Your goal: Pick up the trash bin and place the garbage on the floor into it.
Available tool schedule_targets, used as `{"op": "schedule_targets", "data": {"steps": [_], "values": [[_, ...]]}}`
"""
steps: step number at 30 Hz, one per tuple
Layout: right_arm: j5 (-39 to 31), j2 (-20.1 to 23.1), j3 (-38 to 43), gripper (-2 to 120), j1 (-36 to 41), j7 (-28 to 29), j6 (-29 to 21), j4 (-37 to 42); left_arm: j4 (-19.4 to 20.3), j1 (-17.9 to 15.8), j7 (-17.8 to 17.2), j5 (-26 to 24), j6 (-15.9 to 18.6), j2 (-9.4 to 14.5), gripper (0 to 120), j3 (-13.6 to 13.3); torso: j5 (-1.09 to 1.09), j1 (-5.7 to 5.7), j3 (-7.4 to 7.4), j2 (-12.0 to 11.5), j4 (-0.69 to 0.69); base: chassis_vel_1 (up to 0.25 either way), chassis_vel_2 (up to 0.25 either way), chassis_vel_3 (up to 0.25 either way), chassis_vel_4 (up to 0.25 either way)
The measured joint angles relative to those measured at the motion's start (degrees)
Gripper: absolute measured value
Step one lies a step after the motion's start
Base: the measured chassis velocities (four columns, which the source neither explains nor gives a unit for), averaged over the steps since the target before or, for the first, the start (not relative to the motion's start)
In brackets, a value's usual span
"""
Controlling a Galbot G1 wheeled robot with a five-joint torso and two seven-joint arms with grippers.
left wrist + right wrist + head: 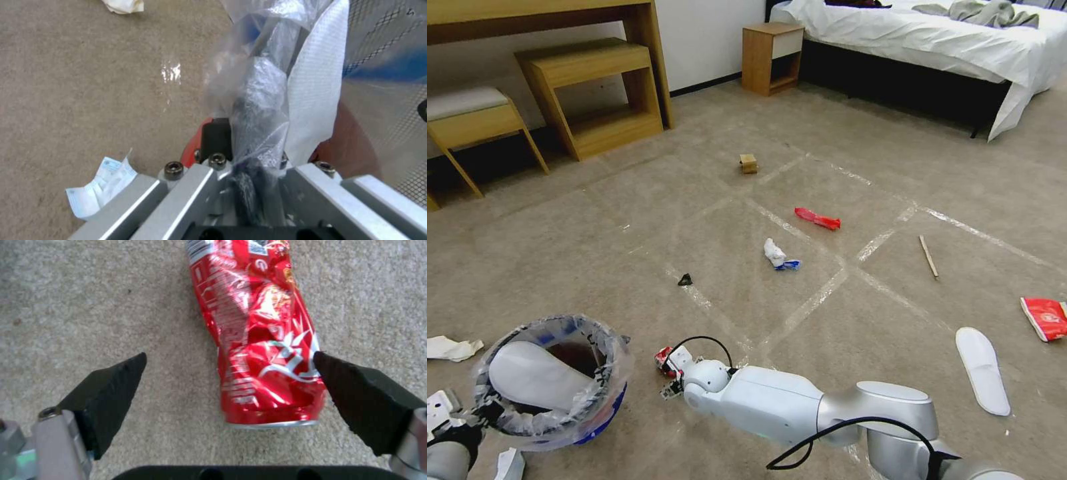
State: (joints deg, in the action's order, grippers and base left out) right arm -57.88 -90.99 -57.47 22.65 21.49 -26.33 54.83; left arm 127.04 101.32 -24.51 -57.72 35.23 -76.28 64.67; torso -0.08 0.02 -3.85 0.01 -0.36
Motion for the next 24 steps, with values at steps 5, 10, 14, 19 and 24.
{"op": "schedule_targets", "data": {"steps": [5, 10, 14, 19, 24], "values": [[0.91, 0.01, -0.23, 88, 0.37, -0.24, 1.58, -0.54, 0.09, 0.03, 0.01, 0.01, -0.04, -0.01, 0, -0.03, 0.00, 0.00, 0.00, 0.00, 0.00, 0.000, 0.000, 0.000, 0.000], [1.65, 0.66, -0.54, 67, 0.43, -0.43, 2.62, -0.37, 0.09, 0.03, 0.07, 0.12, -0.25, -0.07, 0, -0.05, 0.01, 0.00, 0.00, 0.00, 0.00, 0.000, 0.000, 0.000, 0.000], [2.27, 0.89, -0.59, 54, 0.43, -0.55, 3.17, -0.42, 0.01, 0.06, 0.20, 0.30, -0.40, -0.35, 0, -0.22, 0.01, 0.00, 0.00, 0.00, 0.00, 0.000, 0.000, 0.000, 0.000], [2.57, 1.37, -0.61, 37, 0.43, -0.58, 3.44, -0.09, -0.03, 0.08, 0.27, 0.41, -0.55, -0.34, 0, -0.24, 0.01, 0.00, 0.00, 0.00, 0.00, 0.000, 0.000, 0.000, 0.000], [3.04, 2.25, -0.59, 21, 0.56, -0.59, 3.85, 0.43, -0.03, -0.17, 0.28, 0.43, -0.62, -0.33, 0, -0.48, 0.02, 0.00, 0.00, 0.00, 0.00, 0.000, 0.000, 0.000, 0.000]]}}
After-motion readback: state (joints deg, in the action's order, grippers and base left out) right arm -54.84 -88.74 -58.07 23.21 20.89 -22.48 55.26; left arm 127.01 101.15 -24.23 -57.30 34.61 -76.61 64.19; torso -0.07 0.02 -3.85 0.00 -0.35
